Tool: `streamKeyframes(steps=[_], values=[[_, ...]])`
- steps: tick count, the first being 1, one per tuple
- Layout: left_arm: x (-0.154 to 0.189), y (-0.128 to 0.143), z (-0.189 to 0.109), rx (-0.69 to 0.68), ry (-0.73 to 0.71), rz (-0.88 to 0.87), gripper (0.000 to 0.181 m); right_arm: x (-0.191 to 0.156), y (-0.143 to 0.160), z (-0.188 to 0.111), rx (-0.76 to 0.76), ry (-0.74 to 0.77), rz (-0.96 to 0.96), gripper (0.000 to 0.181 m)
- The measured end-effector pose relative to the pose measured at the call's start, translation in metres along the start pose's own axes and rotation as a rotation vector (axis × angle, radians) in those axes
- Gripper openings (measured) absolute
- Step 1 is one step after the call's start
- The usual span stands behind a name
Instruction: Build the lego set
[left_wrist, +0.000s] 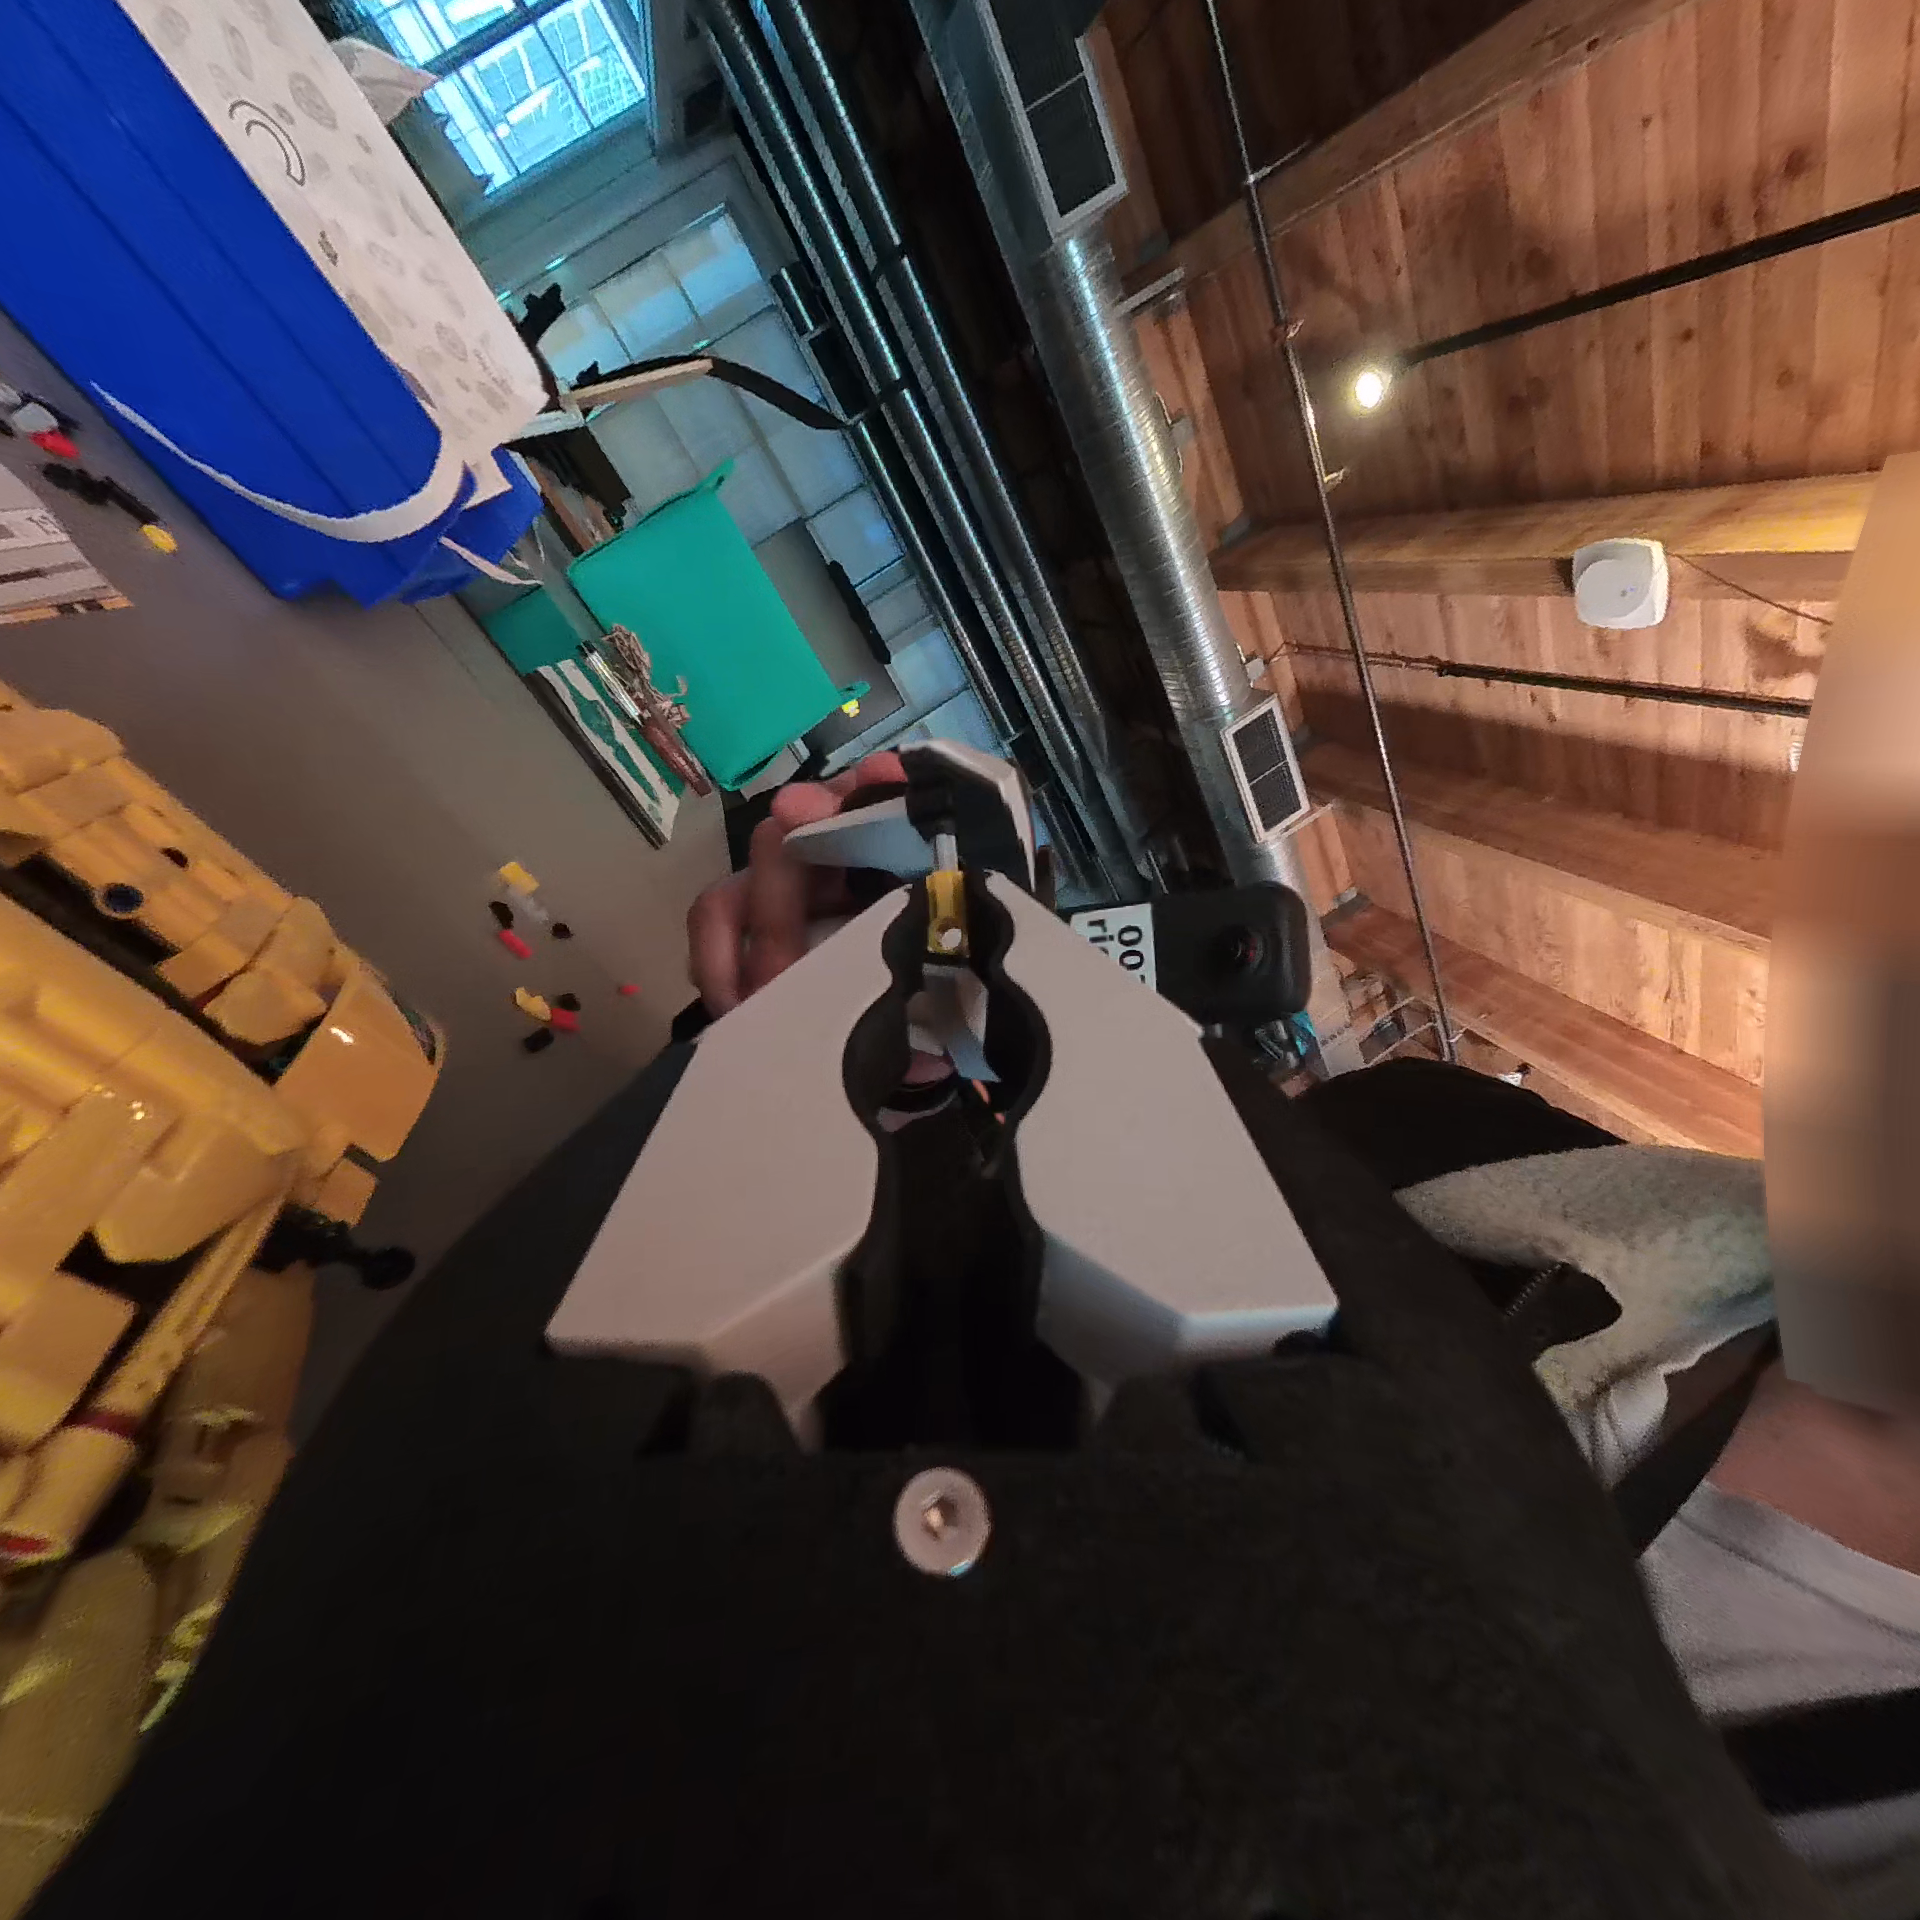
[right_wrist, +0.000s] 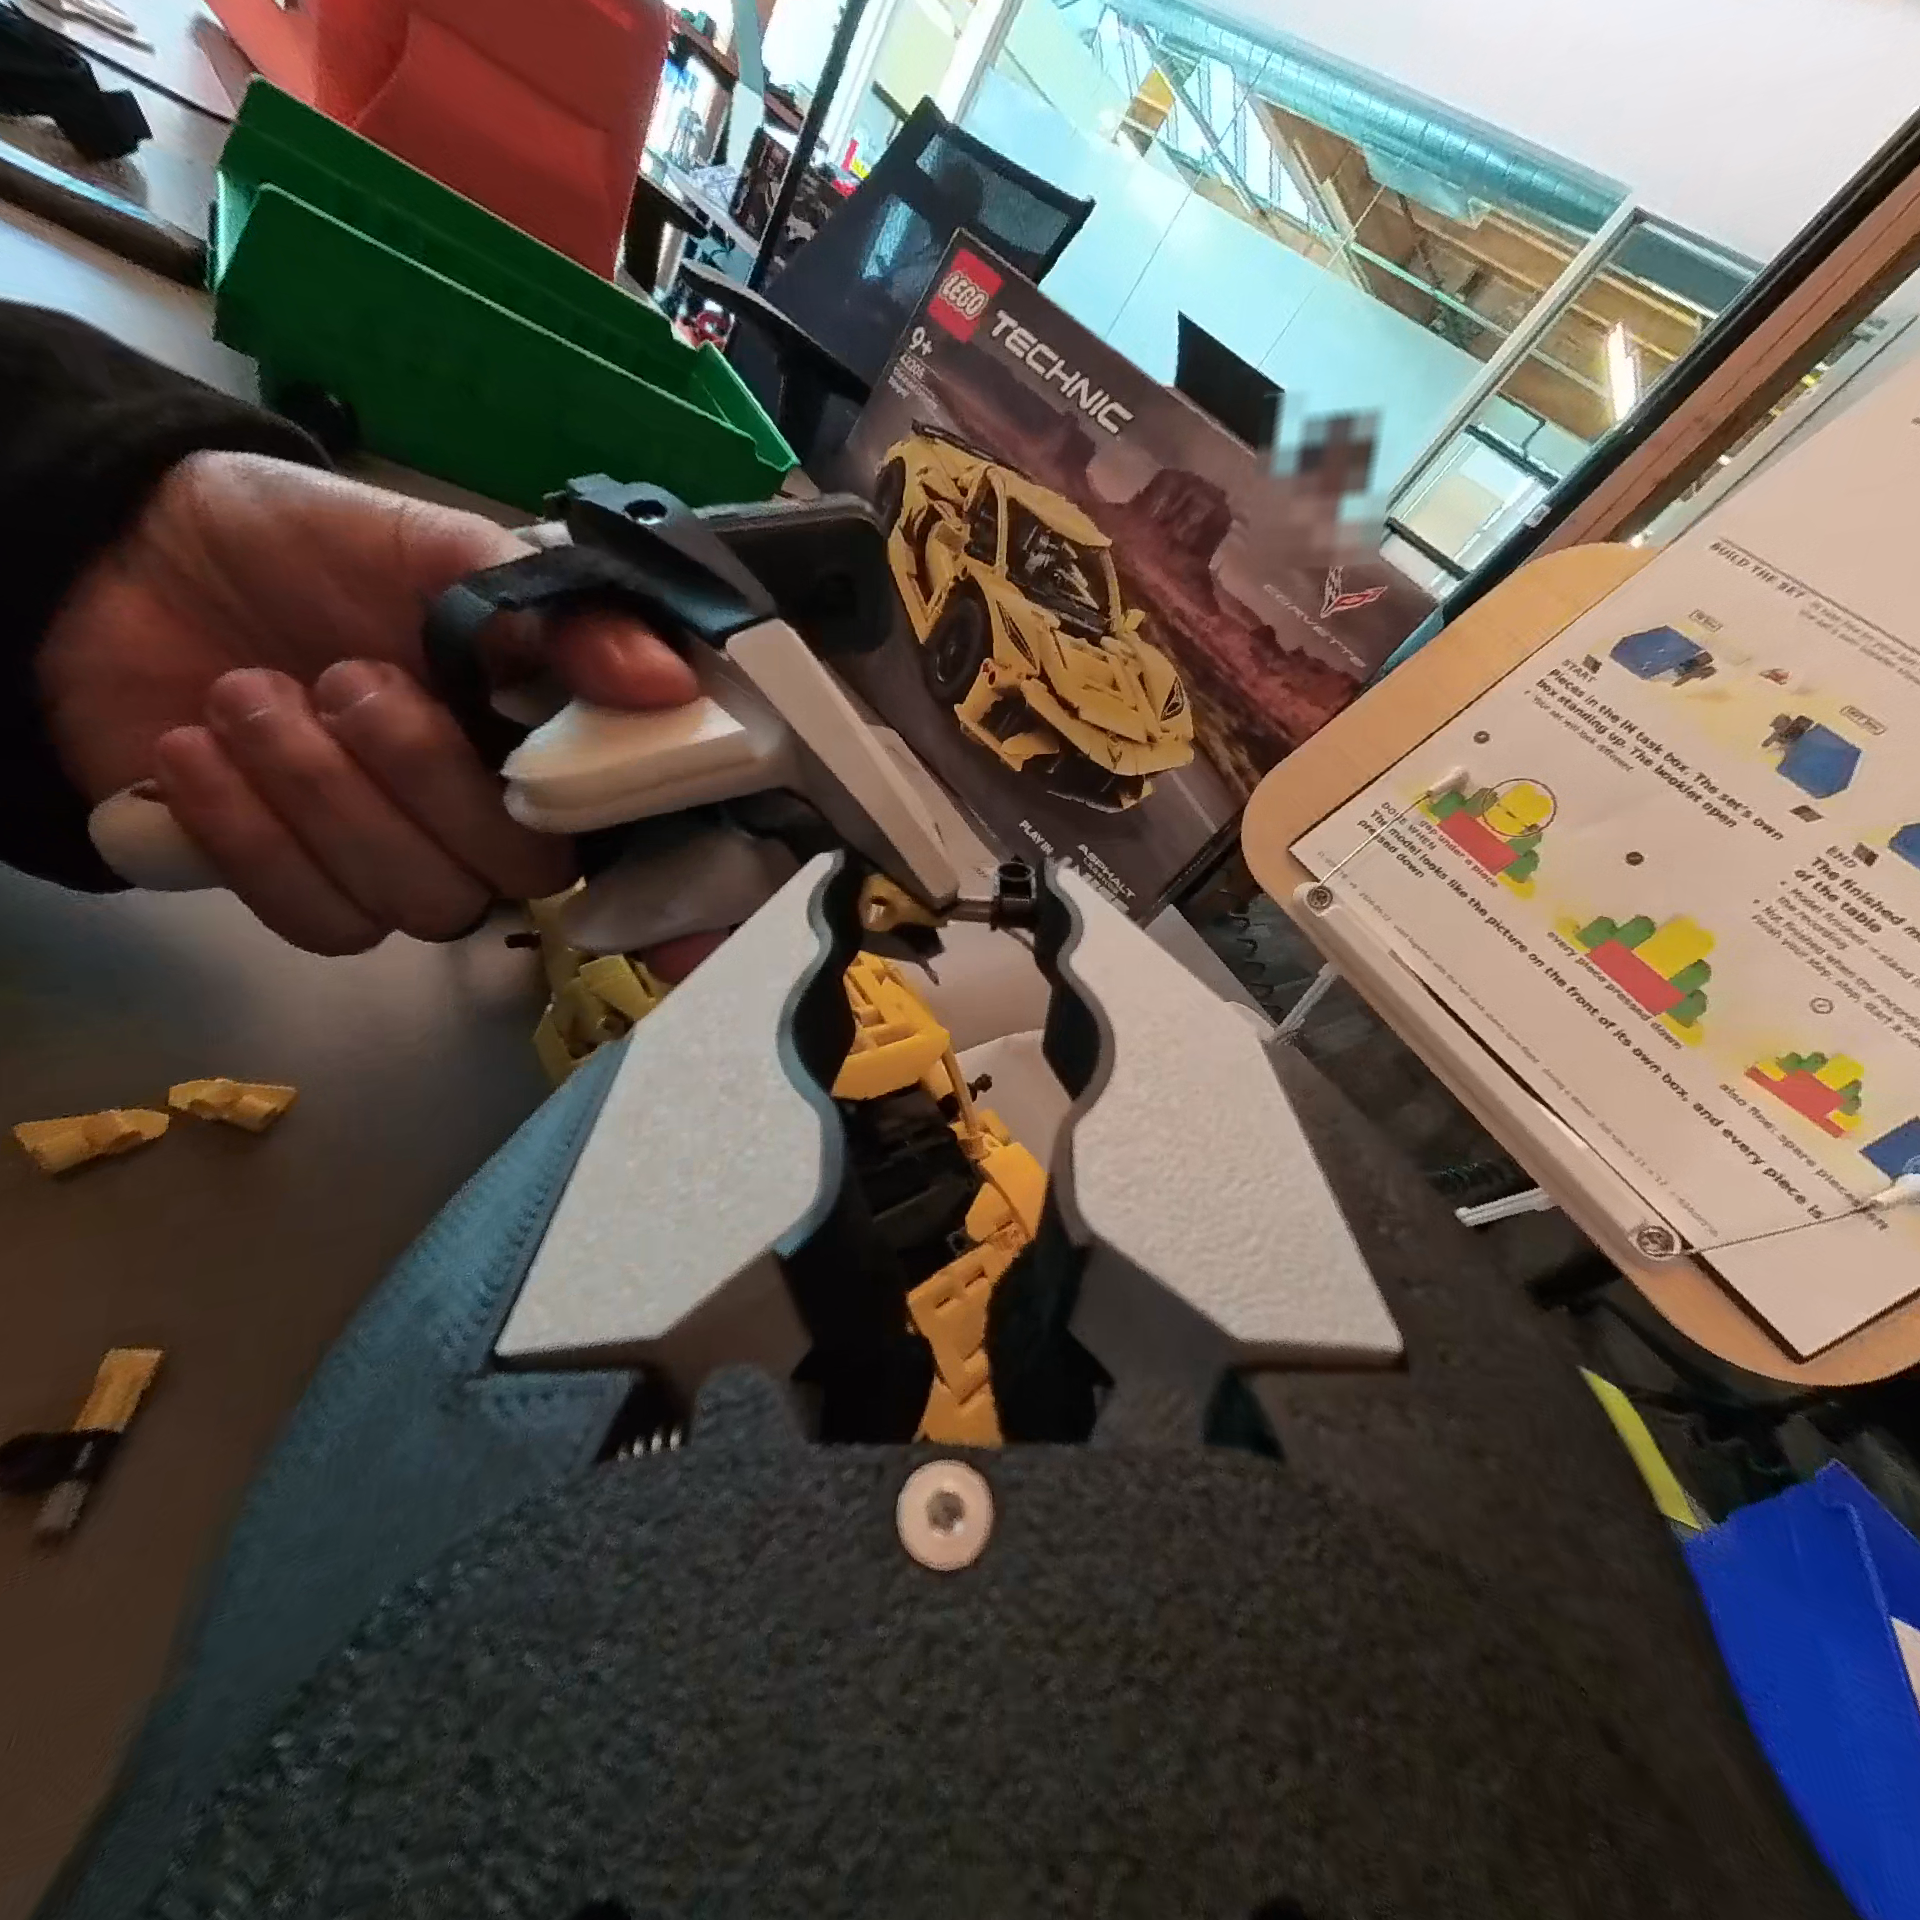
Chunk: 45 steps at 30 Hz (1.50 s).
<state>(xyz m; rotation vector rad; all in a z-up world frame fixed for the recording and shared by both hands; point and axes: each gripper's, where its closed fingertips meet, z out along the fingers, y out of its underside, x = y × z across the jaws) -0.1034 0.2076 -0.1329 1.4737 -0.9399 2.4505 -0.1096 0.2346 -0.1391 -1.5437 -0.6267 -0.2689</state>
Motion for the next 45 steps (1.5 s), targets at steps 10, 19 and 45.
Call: streamKeyframes(steps=[10, 19, 45], values=[[0.001, -0.010, -0.003, -0.007, -0.073, 0.132, 0.025, -0.009, 0.001, -0.003, 0.076, -0.117, 0.100, 0.033], [0.003, -0.006, -0.004, -0.046, -0.060, 0.130, 0.008, -0.014, -0.006, -0.004, 0.111, -0.119, 0.069, 0.034], [-0.014, -0.007, -0.009, -0.149, -0.443, 0.652, 0.008, -0.011, 0.014, 0.005, -0.113, 0.054, -0.277, 0.033]])
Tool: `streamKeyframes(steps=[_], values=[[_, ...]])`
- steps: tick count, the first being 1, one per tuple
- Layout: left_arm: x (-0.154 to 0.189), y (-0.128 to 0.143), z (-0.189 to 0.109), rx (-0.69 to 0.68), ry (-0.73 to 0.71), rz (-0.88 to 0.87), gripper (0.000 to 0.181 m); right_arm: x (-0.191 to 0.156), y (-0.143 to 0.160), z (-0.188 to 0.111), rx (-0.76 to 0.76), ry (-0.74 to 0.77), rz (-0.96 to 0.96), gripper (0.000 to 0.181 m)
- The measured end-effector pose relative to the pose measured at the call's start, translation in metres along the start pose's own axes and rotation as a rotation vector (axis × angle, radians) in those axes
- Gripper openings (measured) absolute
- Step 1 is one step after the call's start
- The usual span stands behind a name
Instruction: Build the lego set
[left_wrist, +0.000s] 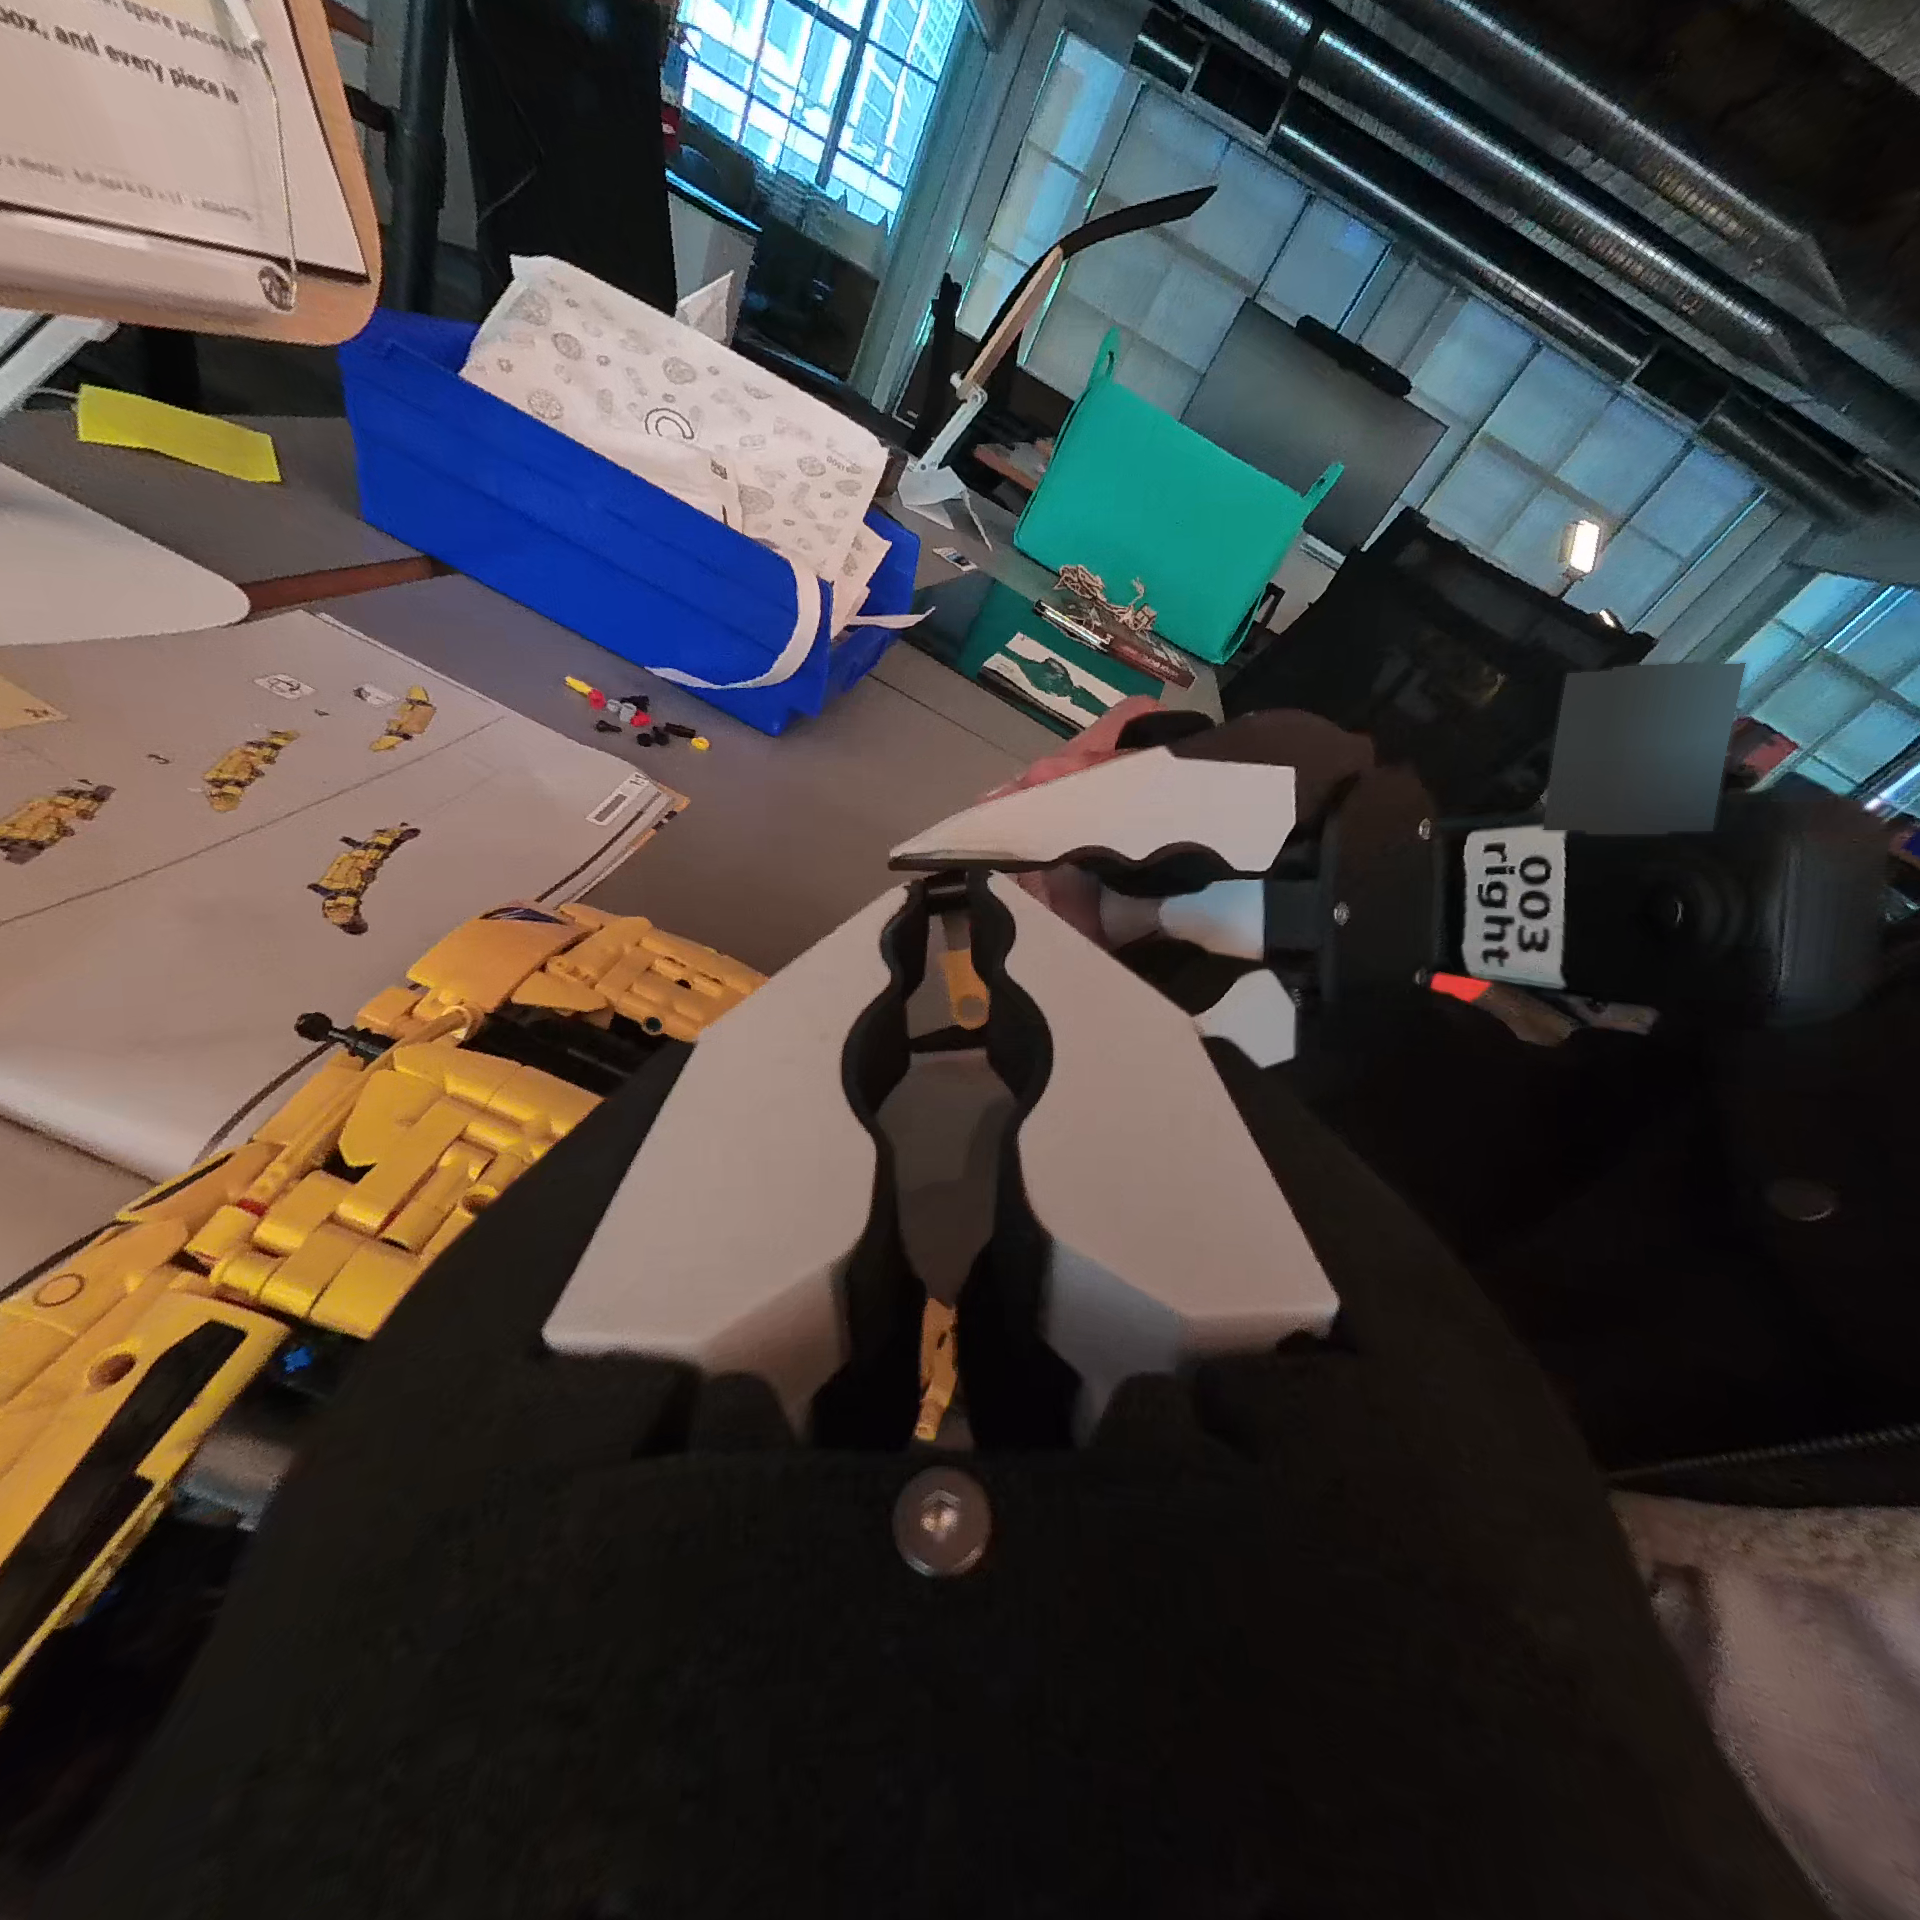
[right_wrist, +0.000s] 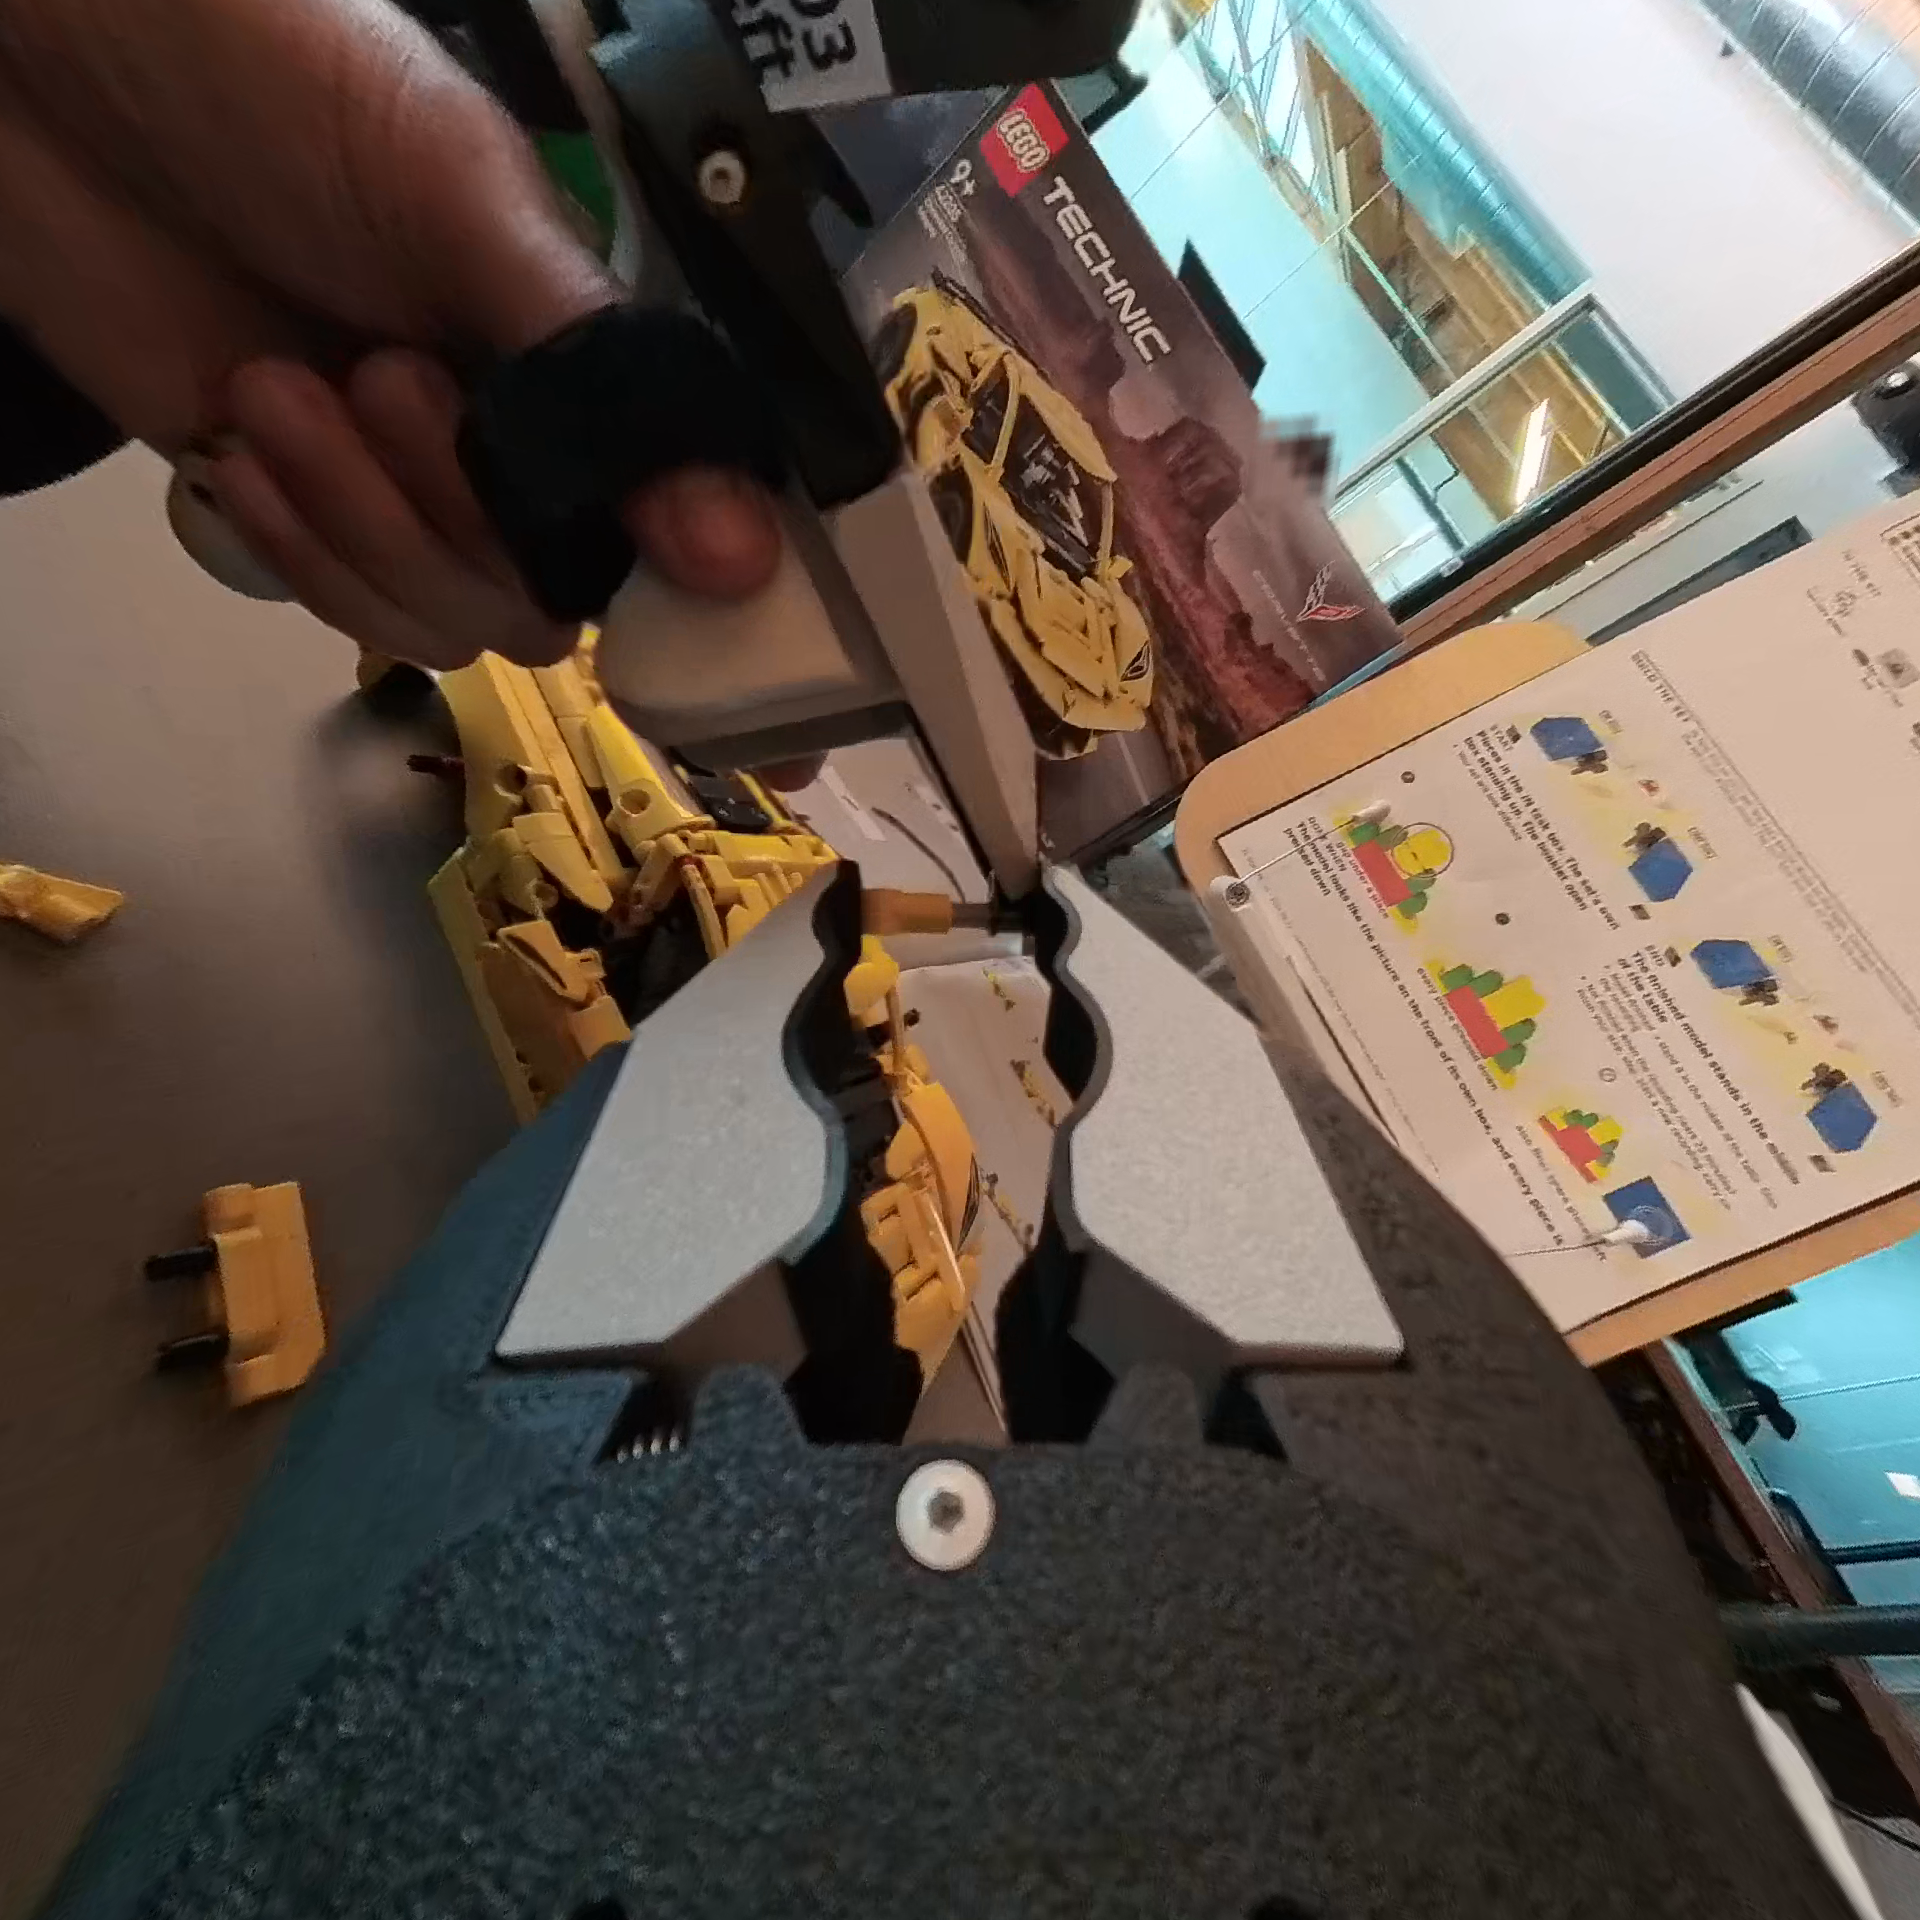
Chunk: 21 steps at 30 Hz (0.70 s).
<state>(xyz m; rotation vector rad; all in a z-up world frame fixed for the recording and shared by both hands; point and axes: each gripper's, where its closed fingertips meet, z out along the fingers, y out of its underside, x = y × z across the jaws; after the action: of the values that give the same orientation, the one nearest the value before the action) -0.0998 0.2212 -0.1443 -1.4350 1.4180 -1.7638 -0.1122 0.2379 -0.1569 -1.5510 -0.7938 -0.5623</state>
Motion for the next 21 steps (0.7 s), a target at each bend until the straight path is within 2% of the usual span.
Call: streamKeyframes(steps=[15, 18, 21], values=[[-0.004, 0.010, 0.001, -0.045, 0.012, -0.071, 0.007, -0.009, 0.007, 0.000, -0.061, -0.076, 0.020, 0.033], [0.003, -0.001, -0.003, 0.005, 0.082, -0.126, 0.007, -0.002, -0.004, -0.002, 0.008, -0.048, 0.068, 0.033], [0.000, -0.006, -0.008, 0.039, 0.115, -0.167, 0.007, 0.000, -0.008, 0.002, 0.049, -0.049, 0.217, 0.034]])
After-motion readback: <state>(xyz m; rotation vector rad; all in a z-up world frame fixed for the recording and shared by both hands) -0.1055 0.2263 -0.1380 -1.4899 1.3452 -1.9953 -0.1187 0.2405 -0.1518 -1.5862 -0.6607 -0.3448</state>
